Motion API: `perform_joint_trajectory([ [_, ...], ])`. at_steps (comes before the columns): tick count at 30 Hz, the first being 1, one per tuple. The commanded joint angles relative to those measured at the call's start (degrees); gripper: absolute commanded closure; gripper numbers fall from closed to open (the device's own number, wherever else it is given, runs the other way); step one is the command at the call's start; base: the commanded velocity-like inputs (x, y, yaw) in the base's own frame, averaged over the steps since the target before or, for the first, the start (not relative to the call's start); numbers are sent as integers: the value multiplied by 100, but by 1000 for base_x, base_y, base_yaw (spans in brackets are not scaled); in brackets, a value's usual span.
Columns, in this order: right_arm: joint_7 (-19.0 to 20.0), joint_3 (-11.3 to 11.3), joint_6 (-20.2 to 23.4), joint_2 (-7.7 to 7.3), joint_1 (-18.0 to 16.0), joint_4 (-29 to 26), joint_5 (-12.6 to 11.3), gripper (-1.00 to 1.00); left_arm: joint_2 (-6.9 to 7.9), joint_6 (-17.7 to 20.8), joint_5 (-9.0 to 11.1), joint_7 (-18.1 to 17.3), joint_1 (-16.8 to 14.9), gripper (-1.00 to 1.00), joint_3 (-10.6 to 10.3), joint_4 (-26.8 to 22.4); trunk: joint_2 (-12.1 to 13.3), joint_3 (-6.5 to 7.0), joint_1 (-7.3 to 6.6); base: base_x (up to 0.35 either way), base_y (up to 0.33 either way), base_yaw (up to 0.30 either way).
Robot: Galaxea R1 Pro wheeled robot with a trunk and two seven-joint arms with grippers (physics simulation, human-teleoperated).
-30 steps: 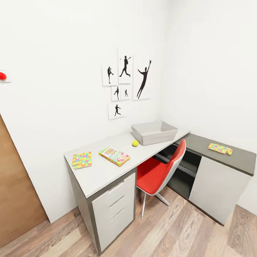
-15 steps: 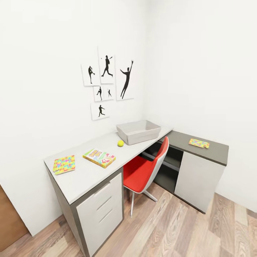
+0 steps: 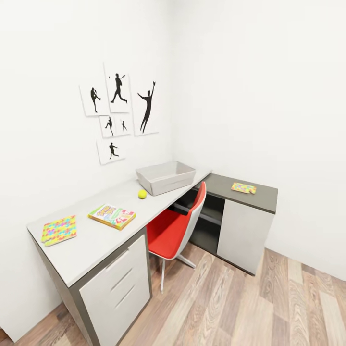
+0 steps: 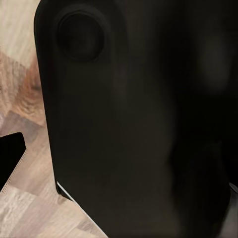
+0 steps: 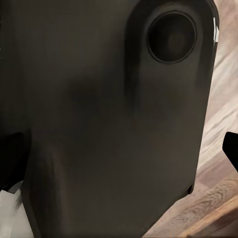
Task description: Put all the toys in the child's room - the three board games (two on the bed and one on the table), the two jigsaw puzzles on the table, and the tennis ball on the table - inside the toy box on the table in the child's room.
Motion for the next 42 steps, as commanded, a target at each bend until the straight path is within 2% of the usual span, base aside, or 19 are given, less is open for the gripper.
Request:
perform_joint_trajectory([
  [1,1,1,1,0,-1,0,-6,-100,-1,-1,-1,1,-1,-100,1,0,-2,-3,0,0,0,-273],
  [42,1,-25,1,12,-1,0,-68,-100,15,-9,4,2,-1,-100,28,6,-2,-11,0,0,0,-276],
])
